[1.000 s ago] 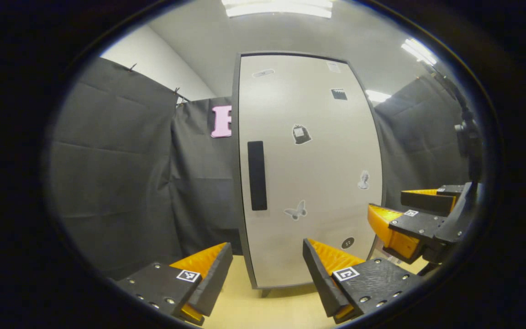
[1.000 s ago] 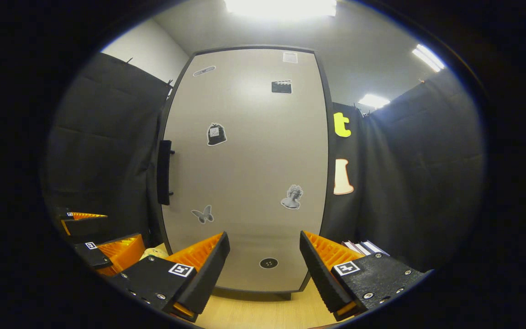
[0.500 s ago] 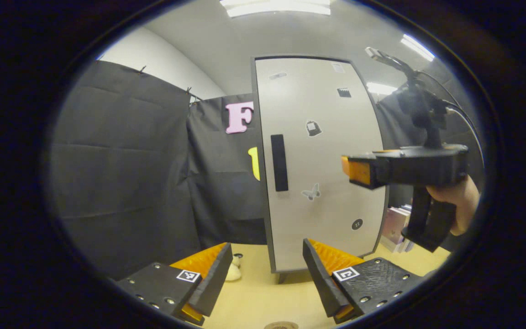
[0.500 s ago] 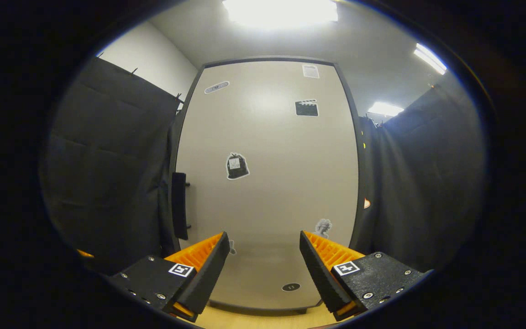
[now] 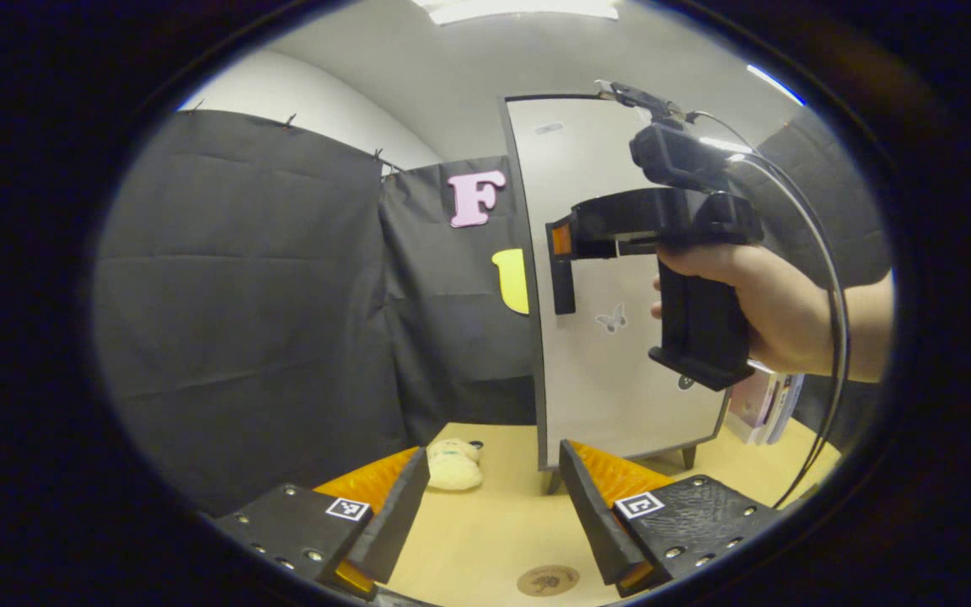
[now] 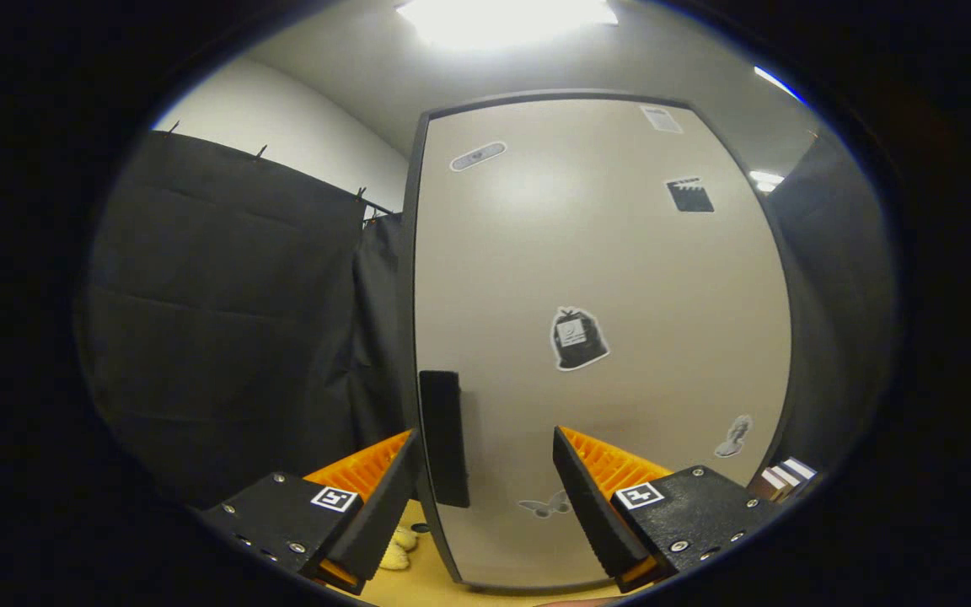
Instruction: Open the cabinet door with the right hand, grasp the bottle in the cabinet with the left hand and place it on the coaster, then close the cabinet door with the right hand.
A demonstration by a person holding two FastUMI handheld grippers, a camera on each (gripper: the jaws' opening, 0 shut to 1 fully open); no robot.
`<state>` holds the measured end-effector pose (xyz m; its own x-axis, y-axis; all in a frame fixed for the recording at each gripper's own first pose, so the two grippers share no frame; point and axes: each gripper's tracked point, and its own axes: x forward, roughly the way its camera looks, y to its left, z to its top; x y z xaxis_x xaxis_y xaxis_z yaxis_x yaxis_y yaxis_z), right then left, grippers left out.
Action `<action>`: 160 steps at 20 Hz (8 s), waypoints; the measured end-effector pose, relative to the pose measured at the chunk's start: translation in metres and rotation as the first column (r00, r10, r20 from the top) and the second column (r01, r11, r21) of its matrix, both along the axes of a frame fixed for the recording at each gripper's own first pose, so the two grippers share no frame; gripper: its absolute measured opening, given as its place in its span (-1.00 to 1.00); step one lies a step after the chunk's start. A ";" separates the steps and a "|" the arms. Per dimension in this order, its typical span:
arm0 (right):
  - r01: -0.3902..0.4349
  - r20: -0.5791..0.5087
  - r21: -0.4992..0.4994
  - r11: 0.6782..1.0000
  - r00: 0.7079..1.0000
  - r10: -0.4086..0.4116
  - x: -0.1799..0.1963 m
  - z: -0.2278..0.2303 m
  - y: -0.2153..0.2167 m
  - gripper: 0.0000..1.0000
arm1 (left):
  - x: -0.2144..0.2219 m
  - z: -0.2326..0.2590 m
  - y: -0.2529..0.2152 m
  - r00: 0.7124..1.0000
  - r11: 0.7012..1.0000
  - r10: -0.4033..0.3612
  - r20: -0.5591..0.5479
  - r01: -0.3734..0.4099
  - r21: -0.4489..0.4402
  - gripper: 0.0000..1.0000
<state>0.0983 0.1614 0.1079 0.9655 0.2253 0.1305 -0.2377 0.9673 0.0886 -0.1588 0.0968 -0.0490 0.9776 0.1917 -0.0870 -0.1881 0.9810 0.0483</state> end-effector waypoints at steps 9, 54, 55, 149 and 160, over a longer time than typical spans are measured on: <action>-0.009 -0.093 -0.094 0.996 0.996 0.000 0.036 -0.039 0.035 0.90 | -0.028 -0.043 0.029 0.996 0.998 0.048 -0.073 -0.051 -0.028 0.79; -0.294 -0.188 -0.083 0.952 0.943 0.275 -0.063 -0.046 -0.059 -0.53 | 0.042 0.073 -0.094 0.999 0.996 -0.028 0.036 0.025 0.086 0.79; -0.278 -0.186 -0.072 0.958 0.947 0.261 -0.064 -0.045 -0.063 -0.53 | 0.060 0.076 -0.106 0.998 0.993 -0.045 0.035 0.041 0.113 0.78; -0.164 -0.555 -0.311 0.936 0.831 -0.039 -0.122 -0.380 -0.141 0.91 | 0.391 0.047 -0.161 0.998 0.996 0.066 -0.017 -0.064 0.068 0.58; -0.212 -0.555 -0.319 0.924 0.832 -0.002 -0.119 -0.383 -0.135 0.91 | 0.389 0.040 -0.165 0.997 0.999 0.025 -0.067 -0.022 0.046 0.58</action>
<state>-0.0208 0.0268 -0.2749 0.8224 0.2566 -0.5078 -0.3568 0.9278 -0.1089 0.2306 -0.0682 -0.0088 0.9650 0.2195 -0.1433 -0.2056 0.9729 0.1058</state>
